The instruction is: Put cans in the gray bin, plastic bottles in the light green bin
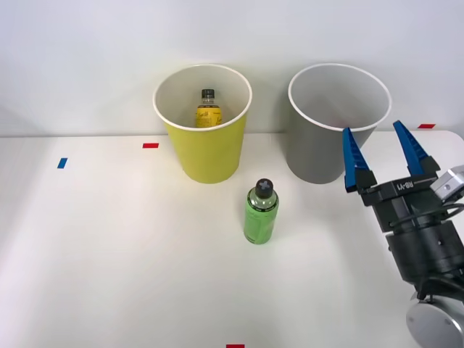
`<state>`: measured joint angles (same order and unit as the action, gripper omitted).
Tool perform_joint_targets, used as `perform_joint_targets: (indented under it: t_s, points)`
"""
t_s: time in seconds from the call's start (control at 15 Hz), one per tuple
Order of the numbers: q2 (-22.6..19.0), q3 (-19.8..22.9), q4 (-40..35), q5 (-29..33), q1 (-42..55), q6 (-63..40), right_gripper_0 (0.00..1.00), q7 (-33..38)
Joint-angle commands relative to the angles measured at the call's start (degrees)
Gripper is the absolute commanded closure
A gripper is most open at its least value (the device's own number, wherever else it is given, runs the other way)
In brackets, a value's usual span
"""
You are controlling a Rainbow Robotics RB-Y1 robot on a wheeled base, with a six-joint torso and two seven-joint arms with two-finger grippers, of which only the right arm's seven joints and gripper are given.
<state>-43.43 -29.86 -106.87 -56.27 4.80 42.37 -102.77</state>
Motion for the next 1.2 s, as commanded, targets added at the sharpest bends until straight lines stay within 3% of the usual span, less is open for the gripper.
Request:
perform_joint_targets:
  t_s: [0.07, 0.67, 1.2]
  points:
    - [3.4, 0.5, 0.1, 0.3, 3.6, 0.0, 0.0, -1.3]
    - [17.0, 3.5, 0.2, 2.7, 8.5, -3.0, 0.0, -13.2]
    - [17.7, 5.3, 0.2, 7.5, 9.9, -6.1, 0.0, -13.1]
